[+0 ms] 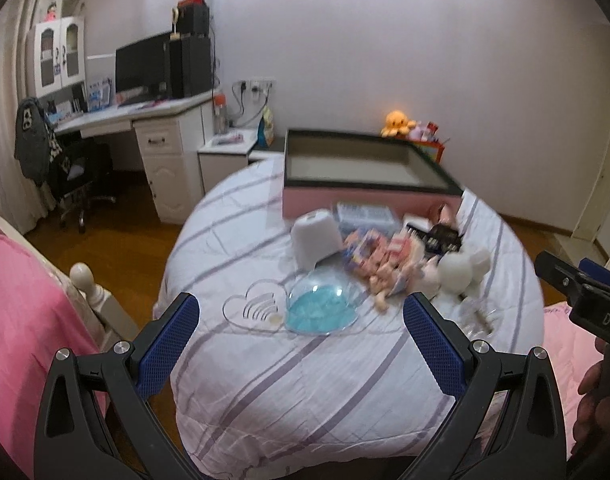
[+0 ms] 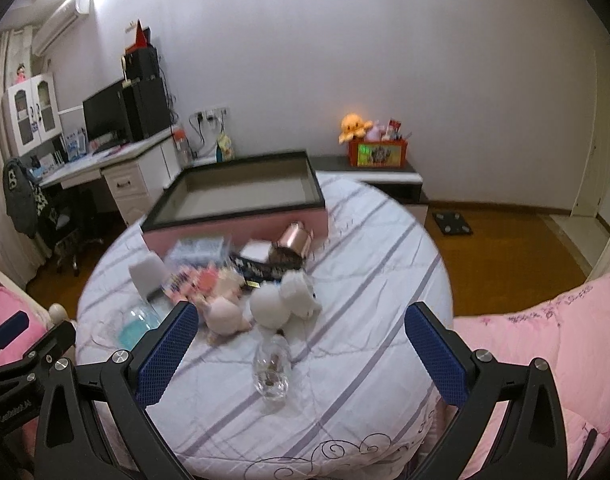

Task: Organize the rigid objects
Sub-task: 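Grasp the blue heart dish with the left tool while the right tool grasps the clear bottle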

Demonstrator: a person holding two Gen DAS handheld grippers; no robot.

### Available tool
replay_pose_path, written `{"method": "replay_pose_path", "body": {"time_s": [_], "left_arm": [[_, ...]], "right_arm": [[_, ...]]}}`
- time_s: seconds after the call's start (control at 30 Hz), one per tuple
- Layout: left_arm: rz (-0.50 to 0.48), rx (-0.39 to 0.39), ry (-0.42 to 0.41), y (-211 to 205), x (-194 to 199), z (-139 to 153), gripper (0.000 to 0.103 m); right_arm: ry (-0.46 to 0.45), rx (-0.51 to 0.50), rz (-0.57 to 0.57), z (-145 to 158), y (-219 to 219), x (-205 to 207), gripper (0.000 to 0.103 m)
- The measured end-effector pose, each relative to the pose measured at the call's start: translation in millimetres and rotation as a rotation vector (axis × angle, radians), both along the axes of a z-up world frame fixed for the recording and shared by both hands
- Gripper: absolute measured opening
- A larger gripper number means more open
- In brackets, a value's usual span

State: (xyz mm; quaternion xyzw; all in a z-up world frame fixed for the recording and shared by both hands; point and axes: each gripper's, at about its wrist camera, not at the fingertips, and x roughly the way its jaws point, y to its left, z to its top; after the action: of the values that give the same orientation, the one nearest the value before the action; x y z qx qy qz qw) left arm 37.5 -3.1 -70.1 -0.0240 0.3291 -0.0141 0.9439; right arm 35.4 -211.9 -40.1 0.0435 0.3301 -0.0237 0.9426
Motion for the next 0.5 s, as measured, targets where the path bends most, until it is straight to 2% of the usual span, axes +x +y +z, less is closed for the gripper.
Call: {"method": "replay_pose_path", "body": {"time_s": [0.33,0.5], "left_arm": [[-0.001,0.013,0.109,-1,32,-42,0.103],[-0.011,0.026,0.145,-6,48,-54,0.103]], "right_arm": [[0.159,-0.007,0.072,-56,8,23,0.103],[0.200,0.005,0.074,-73,7,31,0.103]]}}
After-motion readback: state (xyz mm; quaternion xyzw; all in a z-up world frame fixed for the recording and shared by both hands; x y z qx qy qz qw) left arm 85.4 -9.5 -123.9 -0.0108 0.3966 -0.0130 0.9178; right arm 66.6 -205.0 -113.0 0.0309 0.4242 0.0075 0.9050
